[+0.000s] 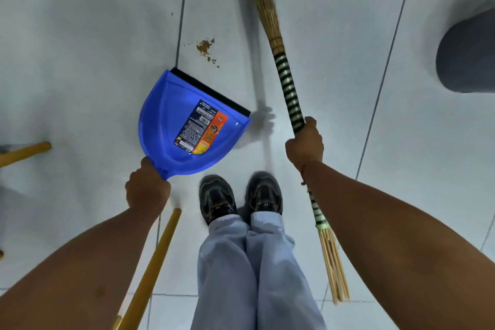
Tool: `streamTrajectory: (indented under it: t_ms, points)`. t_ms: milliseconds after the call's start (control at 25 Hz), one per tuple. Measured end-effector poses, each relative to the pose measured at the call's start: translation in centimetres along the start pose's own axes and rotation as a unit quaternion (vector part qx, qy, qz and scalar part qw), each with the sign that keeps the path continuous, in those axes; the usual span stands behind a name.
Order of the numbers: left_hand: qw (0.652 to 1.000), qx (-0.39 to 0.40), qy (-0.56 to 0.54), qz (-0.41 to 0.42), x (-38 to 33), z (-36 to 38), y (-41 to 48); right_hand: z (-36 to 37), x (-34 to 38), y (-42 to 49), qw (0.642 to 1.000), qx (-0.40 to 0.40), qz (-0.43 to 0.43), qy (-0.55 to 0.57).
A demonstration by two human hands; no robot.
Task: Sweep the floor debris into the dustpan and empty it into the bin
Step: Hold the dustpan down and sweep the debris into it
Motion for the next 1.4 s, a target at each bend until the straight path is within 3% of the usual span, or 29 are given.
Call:
streamTrajectory:
  t_ms: [80,320,680,880,960,1120,1320,1400]
  points:
    - [1.0,-0.005,0.009,0.006,-0.1,-0.2,0.9,-0.1,-0.9,0.5,1.0,0.005,0.021,0.0]
    - [0.998,-0.063,0.025,-0.006,-1.1,-1.0,6.8,2.4,-5.1,2.7,0.988,0.01,0.055,-0.144]
    - [0.979,-0.138,0.131,0.074,-1.2,-3.3,16.0,5.0,-7.0,4.8,0.961,-0.003,-0.057,-0.271]
    - [0.983,-0.116,0.123,0.074,-1.0,-2.0,15.4,4.7,-7.3,4.5,0.986,-0.039,-0.004,-0.163]
    - [0.986,-0.109,0.106,0.064,-0.8,-1.5,15.3,4.9,-6.8,4.9,0.985,-0.028,0.012,-0.168]
    - [0.987,-0.112,0.099,0.058,-0.7,-1.0,15.0,5.8,-6.5,3.5,0.968,0.018,-0.056,-0.243]
    - [0.988,-0.112,0.098,0.05,-0.7,-0.4,14.4,5.7,-5.9,2.8,0.985,0.021,0.0,-0.173]
    - [0.986,-0.119,0.103,0.048,-0.7,-0.2,14.2,6.6,-5.4,2.4,0.981,0.041,-0.02,-0.189]
Point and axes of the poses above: each hand's wrist, its own y-axis towards the middle knuckle, its own z-axis out of the palm, x = y × z, the point moved 5 cm from there along y, towards the middle knuckle, and after that the axes turned 12 degrees about -y, right-handed, at the moved point
